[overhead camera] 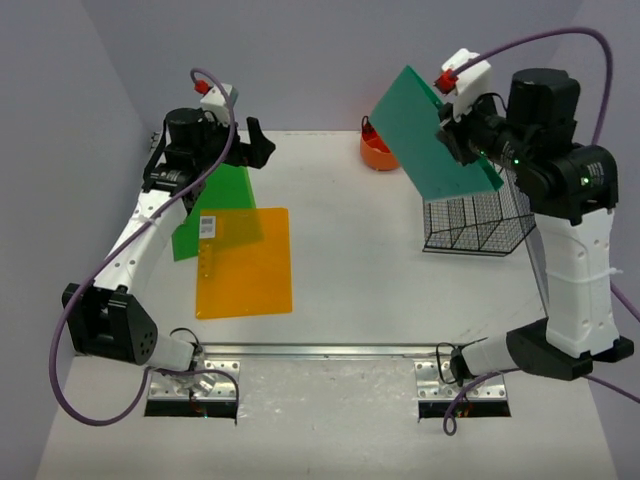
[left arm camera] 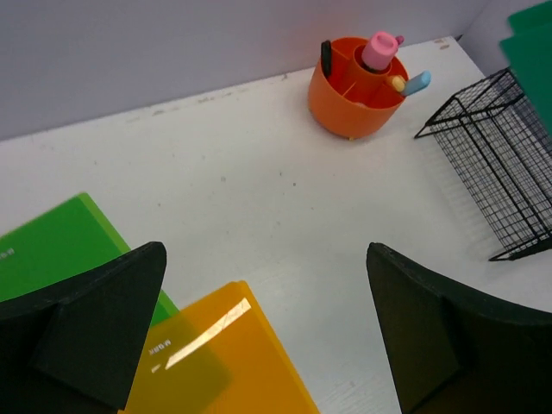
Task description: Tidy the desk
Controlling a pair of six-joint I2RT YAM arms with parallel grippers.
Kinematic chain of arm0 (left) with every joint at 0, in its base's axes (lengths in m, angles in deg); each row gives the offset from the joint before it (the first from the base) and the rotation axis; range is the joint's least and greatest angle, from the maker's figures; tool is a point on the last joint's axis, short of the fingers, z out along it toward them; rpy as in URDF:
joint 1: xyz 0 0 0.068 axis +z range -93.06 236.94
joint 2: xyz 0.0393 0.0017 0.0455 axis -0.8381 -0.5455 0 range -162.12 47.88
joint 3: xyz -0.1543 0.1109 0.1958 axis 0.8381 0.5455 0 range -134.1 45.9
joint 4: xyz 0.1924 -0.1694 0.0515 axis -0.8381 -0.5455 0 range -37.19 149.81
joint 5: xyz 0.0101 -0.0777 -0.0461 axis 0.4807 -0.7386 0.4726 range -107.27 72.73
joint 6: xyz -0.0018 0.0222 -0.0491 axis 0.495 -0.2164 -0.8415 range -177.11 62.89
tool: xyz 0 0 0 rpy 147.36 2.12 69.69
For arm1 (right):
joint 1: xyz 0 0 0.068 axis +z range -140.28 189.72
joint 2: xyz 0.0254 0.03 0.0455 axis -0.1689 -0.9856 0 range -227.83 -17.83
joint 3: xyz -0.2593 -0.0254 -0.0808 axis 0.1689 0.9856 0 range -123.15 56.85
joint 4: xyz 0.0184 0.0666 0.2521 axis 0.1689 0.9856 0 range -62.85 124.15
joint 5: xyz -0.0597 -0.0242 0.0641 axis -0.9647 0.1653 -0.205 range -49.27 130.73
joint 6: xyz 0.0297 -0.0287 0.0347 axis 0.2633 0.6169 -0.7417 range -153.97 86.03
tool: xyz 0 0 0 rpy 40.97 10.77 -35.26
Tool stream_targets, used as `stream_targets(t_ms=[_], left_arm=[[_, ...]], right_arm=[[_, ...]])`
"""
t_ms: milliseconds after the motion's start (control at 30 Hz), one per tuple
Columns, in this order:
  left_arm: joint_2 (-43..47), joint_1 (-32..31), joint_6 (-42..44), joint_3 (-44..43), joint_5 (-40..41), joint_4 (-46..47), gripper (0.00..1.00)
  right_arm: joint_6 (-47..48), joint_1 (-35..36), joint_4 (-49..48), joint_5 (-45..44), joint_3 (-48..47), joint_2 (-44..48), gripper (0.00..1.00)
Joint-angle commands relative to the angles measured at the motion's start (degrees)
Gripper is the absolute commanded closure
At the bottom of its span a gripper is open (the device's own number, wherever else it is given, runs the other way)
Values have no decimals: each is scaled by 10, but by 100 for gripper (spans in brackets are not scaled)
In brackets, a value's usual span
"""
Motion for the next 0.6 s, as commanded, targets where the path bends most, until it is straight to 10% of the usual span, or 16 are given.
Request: stream_targets(t_ms=[0, 567], left_arm=[[-3, 3, -65, 23, 19, 7, 0], [-54, 3, -128, 38, -20, 58, 0]], right_arm=[[62, -36, -89, -102, 2, 49, 100], [160, -56, -178, -304, 102, 87, 100]])
